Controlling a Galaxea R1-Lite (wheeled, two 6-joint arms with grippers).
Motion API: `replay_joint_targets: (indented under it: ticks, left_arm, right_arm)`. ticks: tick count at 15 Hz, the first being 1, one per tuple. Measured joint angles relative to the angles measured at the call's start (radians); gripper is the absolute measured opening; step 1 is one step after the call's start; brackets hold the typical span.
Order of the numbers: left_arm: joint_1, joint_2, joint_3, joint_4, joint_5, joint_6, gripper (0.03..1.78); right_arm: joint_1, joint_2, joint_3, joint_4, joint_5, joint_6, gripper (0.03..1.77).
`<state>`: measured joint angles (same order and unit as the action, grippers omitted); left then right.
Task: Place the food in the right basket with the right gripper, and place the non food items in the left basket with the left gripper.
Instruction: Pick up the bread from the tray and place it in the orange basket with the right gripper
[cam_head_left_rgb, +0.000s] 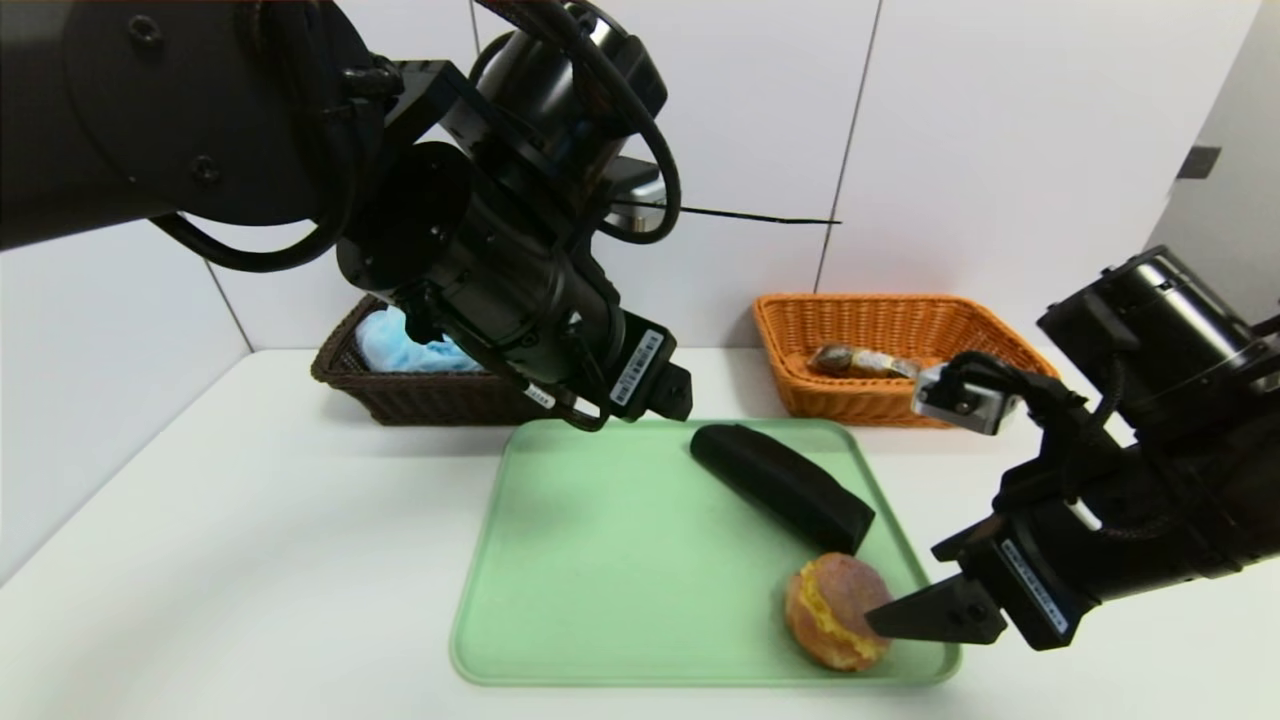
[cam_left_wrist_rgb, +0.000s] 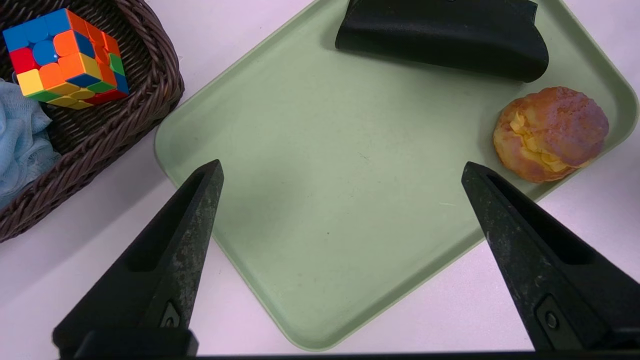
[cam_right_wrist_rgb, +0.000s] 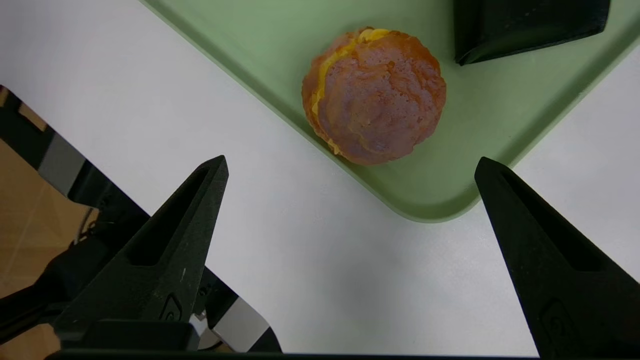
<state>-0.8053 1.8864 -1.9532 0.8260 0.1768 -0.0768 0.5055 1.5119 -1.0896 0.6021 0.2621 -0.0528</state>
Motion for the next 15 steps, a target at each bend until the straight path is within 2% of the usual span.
replay_joint_targets:
  ticks: [4, 6, 8, 15]
  left_arm:
    - [-0.003, 0.001, -0.001, -0.002, 0.000, 0.000, 1.69]
    - [-0.002, 0.002, 0.000, -0.002, 0.000, -0.001, 1.69]
    - [-0.002, 0.003, 0.000, -0.001, 0.000, -0.001, 1.69]
    - [-0.003, 0.006, 0.002, -0.003, -0.002, -0.004, 1.69]
  right_arm:
    - [0.056, 0.096, -0.003, -0.008, -0.061, -0.001, 1.70]
    - [0.066, 0.135, -0.012, -0.010, -0.081, -0.001, 1.70]
    - [0.076, 0.169, -0.017, -0.010, -0.121, 0.000, 1.70]
    - [0.083, 0.240, -0.015, -0.044, -0.133, 0.000, 1.70]
